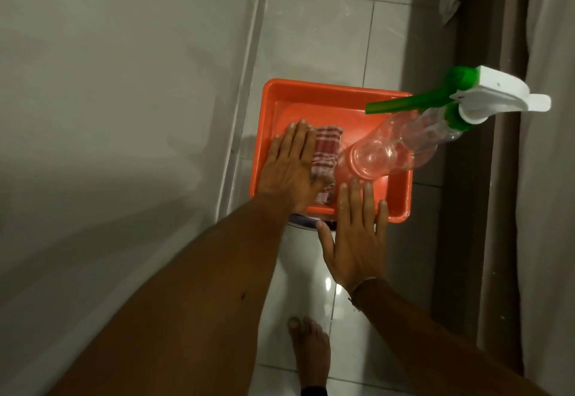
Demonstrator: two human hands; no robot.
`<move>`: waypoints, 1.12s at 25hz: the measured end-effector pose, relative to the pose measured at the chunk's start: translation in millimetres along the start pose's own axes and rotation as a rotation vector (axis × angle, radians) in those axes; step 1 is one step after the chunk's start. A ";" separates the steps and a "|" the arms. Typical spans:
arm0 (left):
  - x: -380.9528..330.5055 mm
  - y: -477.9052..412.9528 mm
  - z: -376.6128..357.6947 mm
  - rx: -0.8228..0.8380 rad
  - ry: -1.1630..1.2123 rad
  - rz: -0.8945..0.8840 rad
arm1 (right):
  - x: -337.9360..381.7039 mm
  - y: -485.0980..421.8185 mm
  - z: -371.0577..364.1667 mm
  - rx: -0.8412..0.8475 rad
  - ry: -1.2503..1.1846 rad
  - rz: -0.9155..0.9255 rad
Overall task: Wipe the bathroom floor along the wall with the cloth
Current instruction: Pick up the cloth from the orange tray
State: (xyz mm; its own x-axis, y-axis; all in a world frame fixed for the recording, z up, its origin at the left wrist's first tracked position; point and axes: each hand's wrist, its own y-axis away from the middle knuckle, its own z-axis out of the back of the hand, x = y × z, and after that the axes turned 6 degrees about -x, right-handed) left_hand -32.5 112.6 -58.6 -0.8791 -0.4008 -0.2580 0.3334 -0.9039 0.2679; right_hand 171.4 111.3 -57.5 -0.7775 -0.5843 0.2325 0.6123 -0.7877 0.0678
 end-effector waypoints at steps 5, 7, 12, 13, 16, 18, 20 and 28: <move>4.9 -11.3 -5.5 0.051 0.000 -0.010 | -7.5 1.4 -9.4 -0.047 0.034 0.045; 4.0 -14.4 -3.7 0.082 0.025 -0.014 | -7.2 1.1 -10.7 -0.060 0.032 0.053; 2.0 -17.8 1.1 0.033 0.123 0.056 | -8.3 1.0 -10.8 -0.090 0.047 0.071; 2.6 -17.0 3.0 0.026 0.140 0.057 | -9.0 1.0 -10.8 -0.091 0.053 0.077; 0.1 -8.9 14.5 0.002 0.176 0.071 | -10.4 1.3 -10.6 -0.091 0.042 0.091; -7.3 3.6 27.7 -0.033 0.208 0.095 | -11.1 2.1 -7.0 -0.097 0.031 0.099; -14.7 21.4 44.9 -0.076 0.229 0.080 | -10.6 3.5 0.4 -0.115 0.030 0.099; -20.6 144.4 108.3 -0.215 0.205 0.014 | -1.6 73.9 49.9 -0.147 0.073 0.138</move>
State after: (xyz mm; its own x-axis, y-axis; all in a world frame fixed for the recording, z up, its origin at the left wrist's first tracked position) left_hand -3.2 6.5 85.9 -0.7941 -0.4157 -0.4434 0.4290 -0.9001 0.0757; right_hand 225.1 63.7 -4.4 -0.6991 -0.6971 0.1590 0.6904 -0.7160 -0.1039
